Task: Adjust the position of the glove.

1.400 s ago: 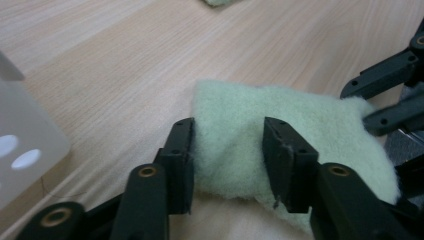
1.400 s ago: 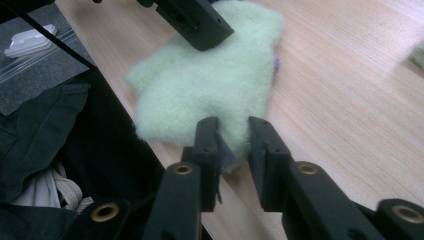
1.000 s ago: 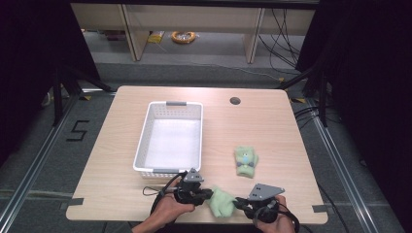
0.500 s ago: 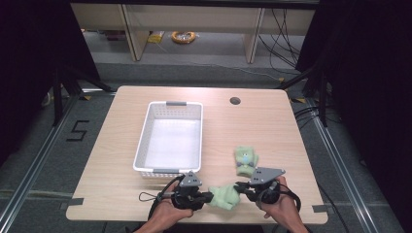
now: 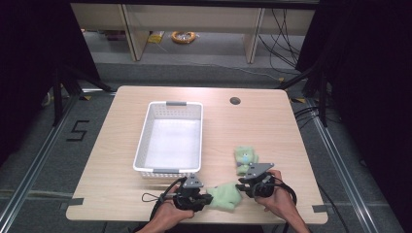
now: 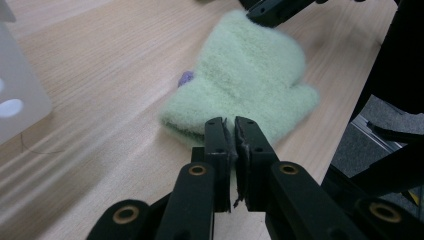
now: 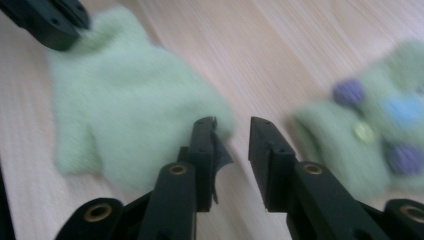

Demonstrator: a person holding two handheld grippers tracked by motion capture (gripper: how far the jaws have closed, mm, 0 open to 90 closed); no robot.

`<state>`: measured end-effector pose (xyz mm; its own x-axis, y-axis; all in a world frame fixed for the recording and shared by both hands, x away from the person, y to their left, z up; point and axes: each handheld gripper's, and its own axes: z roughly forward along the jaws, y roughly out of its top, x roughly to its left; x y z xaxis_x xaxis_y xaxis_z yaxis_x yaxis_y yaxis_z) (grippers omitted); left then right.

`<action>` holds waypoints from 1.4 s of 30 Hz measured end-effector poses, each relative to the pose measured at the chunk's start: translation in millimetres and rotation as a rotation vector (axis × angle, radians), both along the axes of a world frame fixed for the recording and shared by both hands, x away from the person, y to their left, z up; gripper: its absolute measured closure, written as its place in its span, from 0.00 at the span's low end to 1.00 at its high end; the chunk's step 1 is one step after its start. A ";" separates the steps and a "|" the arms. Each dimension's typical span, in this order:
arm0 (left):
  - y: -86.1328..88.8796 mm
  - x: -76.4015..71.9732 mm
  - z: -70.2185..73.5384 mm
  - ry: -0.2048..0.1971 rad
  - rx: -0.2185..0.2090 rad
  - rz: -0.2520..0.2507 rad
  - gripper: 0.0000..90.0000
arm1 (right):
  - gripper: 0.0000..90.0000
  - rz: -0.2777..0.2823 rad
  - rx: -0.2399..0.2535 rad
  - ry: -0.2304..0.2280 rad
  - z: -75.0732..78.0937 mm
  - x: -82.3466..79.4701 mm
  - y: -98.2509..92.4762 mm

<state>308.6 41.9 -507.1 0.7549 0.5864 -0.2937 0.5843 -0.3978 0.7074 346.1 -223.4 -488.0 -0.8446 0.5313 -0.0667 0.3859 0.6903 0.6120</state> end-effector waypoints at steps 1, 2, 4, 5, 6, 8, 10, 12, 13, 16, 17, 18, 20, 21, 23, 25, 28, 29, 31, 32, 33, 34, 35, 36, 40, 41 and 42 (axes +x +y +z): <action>0.0 -0.2 -0.2 0.003 -0.009 0.005 0.93 | 0.75 -0.048 -0.005 0.003 1.8 -1.0 -3.0; 1.0 0.2 0.0 0.004 -0.002 -0.001 0.93 | 0.73 -0.073 0.010 -0.006 3.9 -1.4 -6.2; 0.9 0.4 0.2 0.005 -0.007 0.002 0.92 | 0.73 -0.099 0.059 0.009 9.9 -5.5 -8.5; 0.9 0.4 0.2 0.003 -0.007 0.002 0.92 | 0.73 -0.100 0.110 0.001 13.7 -11.0 -4.2; 0.9 0.2 0.0 0.005 -0.008 0.004 0.92 | 0.73 -0.100 0.110 0.001 13.7 -11.0 -4.2; 1.3 -0.7 0.1 0.009 -0.013 0.018 0.91 | 0.73 -0.092 0.102 0.001 14.9 -14.0 2.2; 1.6 -1.0 1.3 0.011 -0.008 0.017 0.89 | 0.73 -0.083 0.086 0.017 15.7 -13.6 5.7; 1.7 -1.4 1.0 0.029 -0.028 0.025 0.83 | 0.73 -0.116 0.080 0.006 13.8 -12.4 6.3; 2.3 -1.6 1.3 0.026 -0.031 0.024 0.80 | 0.73 -0.124 0.080 0.007 14.1 -11.8 4.9; 3.3 -3.2 3.8 0.032 -0.031 0.017 0.72 | 0.72 -0.170 0.083 -0.013 20.8 -8.6 -5.0; 3.0 -4.2 4.6 0.028 -0.038 0.021 0.68 | 0.70 -0.199 0.080 -0.026 25.0 -5.5 -11.1; 2.7 -5.5 5.9 0.027 -0.041 0.031 0.68 | 0.70 -0.199 0.080 -0.026 25.0 -5.5 -11.1; 3.4 -6.7 7.8 0.030 -0.044 0.034 0.62 | 0.68 -0.251 0.093 -0.042 26.8 2.3 -18.3; 3.9 -7.7 8.4 0.030 -0.049 0.031 0.61 | 0.67 -0.292 0.092 -0.030 27.6 9.3 -23.4; 5.6 -9.3 9.7 0.035 -0.051 0.040 0.55 | 0.66 -0.321 0.109 -0.013 28.0 17.2 -27.5; 7.8 -10.0 10.0 0.036 -0.056 0.054 0.55 | 0.65 -0.323 0.111 -0.011 27.8 20.8 -29.1; 13.3 -11.8 11.9 0.029 -0.058 0.070 0.52 | 0.64 -0.370 0.120 0.001 28.5 33.9 -28.7; 15.9 -12.0 13.0 0.024 -0.054 0.075 0.50 | 0.63 -0.375 0.118 0.009 28.6 36.5 -27.2; 20.4 -12.3 14.2 0.013 -0.054 0.085 0.47 | 0.63 -0.365 0.095 -0.005 27.0 44.9 -23.5; 21.2 -13.0 14.8 0.015 -0.057 0.095 0.46 | 0.63 -0.352 0.081 -0.013 26.6 48.1 -21.4; 22.1 -13.6 14.1 0.004 -0.070 0.112 0.44 | 0.63 -0.345 0.072 -0.013 26.3 50.5 -20.0; 24.9 -12.9 15.5 0.019 -0.057 0.089 0.44 | 0.63 -0.344 0.065 -0.011 26.0 54.2 -18.4; 25.9 -13.3 15.4 0.015 -0.064 0.101 0.43 | 0.63 -0.346 0.069 -0.019 23.7 59.5 -16.7; 26.9 -13.1 15.5 0.018 -0.065 0.098 0.43 | 0.63 -0.346 0.069 -0.019 23.7 59.5 -16.7; 31.0 -13.8 13.1 0.022 -0.045 0.115 0.42 | 0.64 -0.318 0.046 -0.015 21.8 69.3 -16.5; 31.5 -13.7 12.3 0.031 -0.057 0.114 0.41 | 0.65 -0.296 0.047 -0.028 17.5 71.9 -12.9; 32.6 -13.7 12.0 0.031 -0.051 0.115 0.41 | 0.65 -0.296 0.047 -0.028 17.5 71.9 -12.9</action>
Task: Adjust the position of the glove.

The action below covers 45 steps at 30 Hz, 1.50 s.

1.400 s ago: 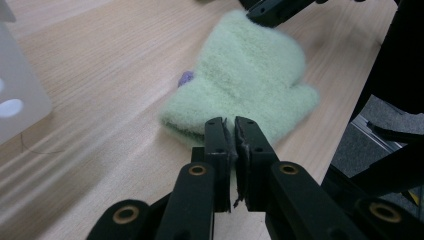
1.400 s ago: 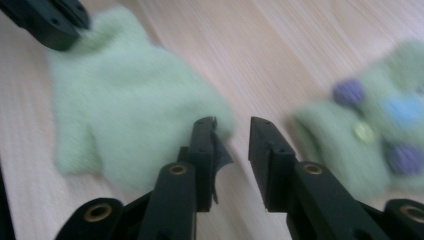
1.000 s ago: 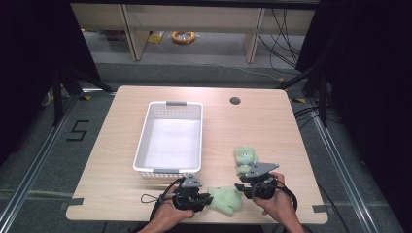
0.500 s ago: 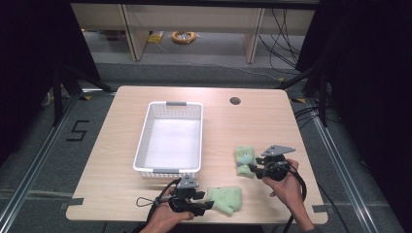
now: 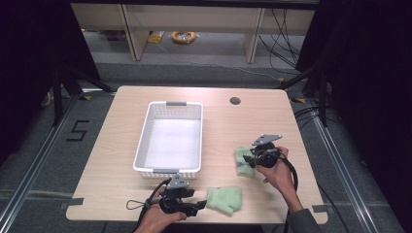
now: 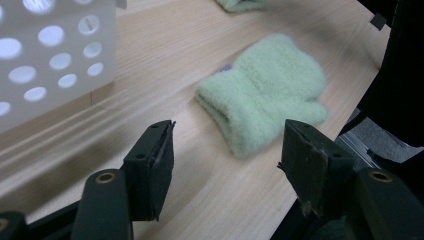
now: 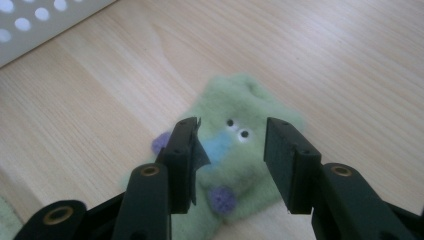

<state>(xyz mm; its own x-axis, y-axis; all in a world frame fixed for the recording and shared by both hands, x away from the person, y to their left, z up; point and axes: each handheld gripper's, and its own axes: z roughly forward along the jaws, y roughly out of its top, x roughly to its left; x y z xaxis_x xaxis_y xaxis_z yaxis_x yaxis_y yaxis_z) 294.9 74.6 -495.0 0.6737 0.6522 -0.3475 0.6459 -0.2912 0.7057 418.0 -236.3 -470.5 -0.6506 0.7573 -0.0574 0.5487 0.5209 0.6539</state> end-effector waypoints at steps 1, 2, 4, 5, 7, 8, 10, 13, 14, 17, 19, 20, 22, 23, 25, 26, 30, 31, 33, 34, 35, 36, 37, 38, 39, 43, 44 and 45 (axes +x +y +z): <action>0.9 -0.2 -0.5 0.000 -0.004 0.009 0.41 | 0.65 -0.005 -0.001 0.024 -0.7 -0.5 2.0; 2.3 -0.2 -0.4 0.002 -0.002 0.007 0.41 | 0.66 0.015 -0.016 0.037 -1.2 1.4 3.3; 3.1 -1.1 -0.6 -0.004 -0.010 0.025 0.40 | 0.67 0.027 -0.024 0.053 -4.8 4.2 5.3; 4.8 -0.6 -0.1 0.000 -0.010 0.011 0.40 | 0.67 0.025 -0.016 0.055 -6.8 5.4 6.1; 6.8 -0.8 -0.4 -0.013 -0.003 0.027 0.39 | 0.68 0.025 -0.019 0.067 -13.8 9.7 5.6; 8.2 -0.7 0.2 -0.015 0.018 0.023 0.39 | 0.69 0.028 -0.021 0.099 -14.1 10.5 4.4; 8.4 -0.7 -0.9 -0.013 0.002 0.031 0.39 | 0.71 0.028 -0.010 0.097 -18.9 11.2 2.8; 8.6 -0.8 -1.0 -0.012 0.003 0.024 0.38 | 0.72 0.025 0.003 0.071 -23.1 9.2 3.2; 8.6 -1.3 -1.0 -0.010 0.003 0.027 0.38 | 0.74 0.027 0.005 0.068 -23.6 9.4 2.1; 7.2 -1.1 -2.4 -0.009 -0.002 0.017 0.37 | 0.82 0.029 0.012 0.081 -23.7 7.8 0.9; 7.9 -1.6 -2.5 -0.013 0.039 0.002 0.36 | 0.91 0.020 0.030 0.081 -24.6 7.8 -0.4; 7.9 -1.7 -2.8 -0.010 0.040 -0.003 0.36 | 0.91 0.020 0.030 0.081 -24.6 7.8 -0.4; 5.5 -2.1 -3.9 -0.004 0.012 0.004 0.36 | 0.94 0.009 0.050 0.056 -26.7 7.7 0.1; 5.5 -1.6 -3.4 -0.010 0.018 -0.006 0.35 | 0.94 0.007 0.051 0.063 -25.6 6.5 0.5; 3.7 -2.2 -3.0 -0.013 0.003 0.004 0.34 | 0.95 0.018 0.048 0.027 -23.6 5.5 0.4; 3.9 -2.8 -2.9 -0.015 0.007 0.009 0.34 | 0.96 0.011 0.057 0.023 -21.8 4.0 0.9; 5.7 -1.6 -2.9 -0.017 0.012 -0.007 0.33 | 0.96 -0.010 0.114 0.005 -2.5 -8.0 -0.9; 6.0 -1.5 -2.8 -0.018 0.016 -0.009 0.33 | 0.96 0.000 0.130 -0.002 1.4 -10.9 -1.3; 5.2 -2.4 -3.1 -0.022 0.002 0.009 0.33 | 0.96 0.012 0.154 -0.034 12.0 -20.6 -1.4; 6.8 -1.9 -1.8 -0.019 0.020 -0.014 0.33 | 0.96 0.006 0.170 -0.035 19.3 -28.7 0.2; 4.2 -3.0 -1.7 -0.028 0.000 0.005 0.33 | 0.96 0.018 0.183 -0.066 26.8 -38.8 3.1; 4.2 -3.0 -1.7 -0.028 0.000 0.005 0.33 | 0.96 0.018 0.183 -0.066 26.8 -38.8 3.1; 3.7 -3.5 -1.9 -0.036 0.003 0.010 0.33 | 0.96 0.028 0.186 -0.065 29.2 -42.2 4.3; 3.6 -4.5 -0.8 -0.031 -0.005 0.007 0.33 | 0.96 0.048 0.205 -0.071 32.6 -52.1 8.7; 3.6 -4.5 -0.8 -0.031 -0.005 0.007 0.33 | 0.96 0.048 0.205 -0.071 32.6 -52.1 8.7; 2.6 -5.5 3.2 -0.060 -0.005 0.005 0.34 | 0.96 0.079 0.220 -0.064 31.4 -76.9 21.6; 3.2 -5.6 4.2 -0.055 -0.009 -0.005 0.34 | 0.96 0.087 0.218 -0.063 31.2 -82.8 24.3; 3.2 -5.6 4.2 -0.055 -0.009 -0.005 0.34 | 0.96 0.102 0.212 -0.069 30.8 -87.5 27.0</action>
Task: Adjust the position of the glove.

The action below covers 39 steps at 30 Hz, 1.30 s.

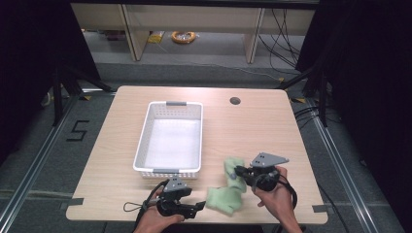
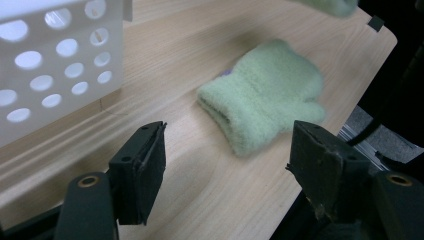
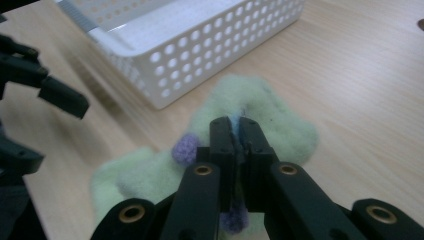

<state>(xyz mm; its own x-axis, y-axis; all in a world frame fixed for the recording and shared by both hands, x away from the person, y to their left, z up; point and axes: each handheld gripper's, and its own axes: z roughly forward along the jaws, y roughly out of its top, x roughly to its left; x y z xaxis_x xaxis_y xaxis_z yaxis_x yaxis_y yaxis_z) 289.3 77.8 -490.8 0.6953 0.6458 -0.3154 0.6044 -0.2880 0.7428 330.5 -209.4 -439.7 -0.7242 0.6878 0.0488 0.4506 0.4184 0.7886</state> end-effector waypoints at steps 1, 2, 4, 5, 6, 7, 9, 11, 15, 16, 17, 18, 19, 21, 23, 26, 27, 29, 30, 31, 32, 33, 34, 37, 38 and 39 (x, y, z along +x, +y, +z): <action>-0.7 -0.8 0.9 -0.004 -0.006 0.004 0.34 | 0.96 0.019 0.005 -0.003 -0.8 -4.1 2.7; -0.7 -0.8 0.9 -0.004 -0.006 0.004 0.34 | 0.96 0.014 0.006 0.003 -1.0 -9.3 5.0; -0.9 -1.1 1.3 -0.006 -0.002 -0.009 0.34 | 0.96 0.035 0.001 -0.004 -3.3 -15.1 9.7; -2.3 -2.7 1.2 -0.002 -0.009 -0.006 0.34 | 0.96 0.041 -0.001 0.005 -5.2 -17.7 12.5; -2.3 -2.7 1.2 -0.002 -0.009 -0.006 0.34 | 0.96 0.031 0.000 0.035 -6.1 -21.9 15.5; -3.4 -3.4 1.3 -0.003 -0.005 -0.017 0.34 | 0.96 0.046 -0.016 0.003 -9.0 -21.4 17.3; -4.6 -4.1 1.5 -0.004 -0.010 -0.021 0.34 | 0.96 0.050 -0.025 0.022 -11.0 -23.7 20.1; -5.9 -5.3 1.3 -0.009 0.000 -0.029 0.34 | 0.96 0.057 -0.036 0.028 -16.7 -24.9 24.7; -11.4 -8.1 0.2 -0.012 0.003 -0.046 0.34 | 0.95 0.060 -0.059 0.081 -30.1 -25.3 33.9; -14.3 -9.8 -0.2 -0.010 0.008 -0.040 0.35 | 0.95 0.067 -0.058 0.078 -32.8 -24.2 34.9; -15.6 -10.1 -0.5 -0.021 0.013 -0.055 0.35 | 0.94 0.071 -0.056 0.085 -35.8 -23.3 35.4; -18.1 -11.0 -1.1 -0.015 0.006 -0.060 0.36 | 0.94 0.068 -0.049 0.088 -37.9 -23.3 36.3; -19.3 -11.4 -0.9 -0.013 0.010 -0.069 0.37 | 0.94 0.068 -0.050 0.109 -38.4 -23.7 36.7; -24.0 -12.5 -1.7 -0.030 0.019 -0.081 0.40 | 0.94 0.067 -0.040 0.096 -39.8 -23.2 36.8; -29.7 -14.0 -2.5 -0.042 0.023 -0.096 0.42 | 0.94 0.068 -0.032 0.108 -38.5 -22.7 35.7; -36.1 -16.0 -1.6 -0.061 0.043 -0.122 0.46 | 0.95 0.053 -0.023 0.108 -37.5 -23.2 34.4; -39.7 -17.2 -1.3 -0.058 0.025 -0.120 0.49 | 0.95 0.065 -0.021 0.109 -36.4 -22.4 33.0; -41.8 -16.4 0.4 -0.086 0.034 -0.130 0.49 | 0.95 0.061 -0.009 0.103 -35.7 -22.2 32.5; -43.6 -16.8 1.2 -0.075 0.033 -0.131 0.51 | 0.95 0.062 -0.004 0.103 -34.5 -21.9 31.6; -45.6 -16.4 0.8 -0.081 0.037 -0.134 0.52 | 0.95 0.059 -0.001 0.101 -33.4 -22.1 30.9; -47.1 -16.1 0.8 -0.098 0.063 -0.144 0.52 | 0.95 0.055 0.000 0.098 -32.3 -22.0 29.5; -50.4 -16.4 0.2 -0.108 0.056 -0.140 0.53 | 0.95 0.049 0.014 0.104 -31.8 -21.7 27.7; -51.9 -15.9 -0.8 -0.111 0.060 -0.142 0.53 | 0.95 0.042 0.024 0.100 -31.9 -21.8 27.7; -56.3 -10.8 -3.9 -0.119 0.081 -0.144 0.53 | 0.95 0.038 0.029 0.114 -29.9 -23.0 27.2; -57.1 -10.4 -4.4 -0.115 0.082 -0.139 0.58 | 0.96 0.039 0.047 0.084 -28.1 -23.2 27.0; -55.6 -8.6 -3.7 -0.122 0.099 -0.158 0.58 | 0.96 0.039 0.047 0.084 -28.1 -23.2 27.0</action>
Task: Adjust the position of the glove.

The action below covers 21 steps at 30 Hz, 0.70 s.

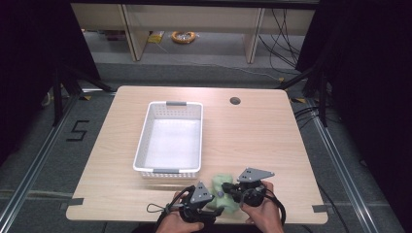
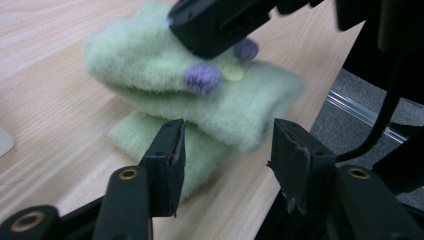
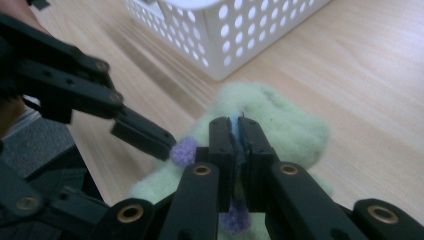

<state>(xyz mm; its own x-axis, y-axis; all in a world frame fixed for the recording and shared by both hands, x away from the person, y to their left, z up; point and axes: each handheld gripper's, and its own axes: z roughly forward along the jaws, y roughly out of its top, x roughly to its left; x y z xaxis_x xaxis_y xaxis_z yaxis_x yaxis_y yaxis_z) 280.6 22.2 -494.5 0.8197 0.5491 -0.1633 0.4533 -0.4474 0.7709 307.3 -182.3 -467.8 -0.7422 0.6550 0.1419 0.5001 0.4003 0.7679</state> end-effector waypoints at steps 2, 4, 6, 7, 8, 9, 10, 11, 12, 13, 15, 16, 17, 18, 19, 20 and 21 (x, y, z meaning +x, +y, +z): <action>1.5 1.2 1.0 0.002 -0.006 0.032 0.68 | 0.96 0.018 0.021 -0.003 3.7 -0.7 0.0; 4.3 3.1 2.9 -0.018 -0.022 0.041 0.76 | 0.96 0.003 0.023 0.010 7.3 -3.5 -0.5; 8.8 5.5 5.7 -0.030 -0.015 0.028 0.82 | 0.96 -0.005 0.036 0.008 9.2 -5.1 -0.9; 9.4 4.8 6.5 -0.023 -0.028 0.033 0.85 | 0.96 0.009 0.035 -0.001 9.4 -4.8 -1.8; 10.9 5.9 6.9 -0.026 -0.041 0.034 0.86 | 0.96 0.015 0.040 0.000 9.7 -5.0 -2.3; 14.5 6.6 8.3 -0.011 -0.035 0.029 0.88 | 0.96 0.012 0.047 0.011 10.0 -6.5 -2.9; 17.7 7.9 9.8 -0.022 -0.028 0.021 0.89 | 0.96 0.006 0.039 0.007 11.1 -9.2 -2.8; 19.5 8.3 10.2 -0.001 -0.049 0.033 0.90 | 0.96 0.008 0.035 0.010 10.8 -11.4 -2.6; 21.8 9.5 11.3 -0.004 -0.062 0.030 0.91 | 0.96 0.012 0.036 0.019 11.0 -14.3 -2.2; 24.7 10.7 12.6 0.000 -0.063 0.031 0.92 | 0.96 0.025 0.033 0.018 10.7 -19.4 -1.0; 29.2 12.2 14.5 0.024 -0.072 0.034 0.93 | 0.96 0.035 0.035 0.022 11.0 -23.5 0.1; 29.2 12.2 14.5 0.024 -0.072 0.034 0.93 | 0.96 0.035 0.035 0.022 11.0 -23.5 0.1; 29.4 13.7 13.5 0.011 -0.083 0.021 0.93 | 0.96 0.024 0.036 0.023 11.2 -25.9 1.0; 31.0 15.2 14.0 0.034 -0.075 0.022 0.93 | 0.96 0.030 0.028 0.015 11.3 -27.1 1.7; 31.4 17.0 13.2 0.044 -0.081 0.017 0.93 | 0.96 0.046 0.037 0.030 10.8 -28.5 2.9; 32.4 19.7 12.1 0.053 -0.081 0.012 0.93 | 0.96 0.049 0.034 0.032 11.4 -29.4 2.8; 32.4 21.9 10.1 0.062 -0.083 0.014 0.93 | 0.96 0.046 0.023 0.005 10.2 -29.1 2.7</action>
<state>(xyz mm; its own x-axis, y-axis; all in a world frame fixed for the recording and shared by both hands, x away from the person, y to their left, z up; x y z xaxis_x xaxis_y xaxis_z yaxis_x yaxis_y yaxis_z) 302.5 54.5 -484.5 0.7988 0.5428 -0.2595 0.5074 -0.3761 0.7753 278.2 -179.6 -457.5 -0.7709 0.6165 0.1604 0.4853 0.4053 0.7747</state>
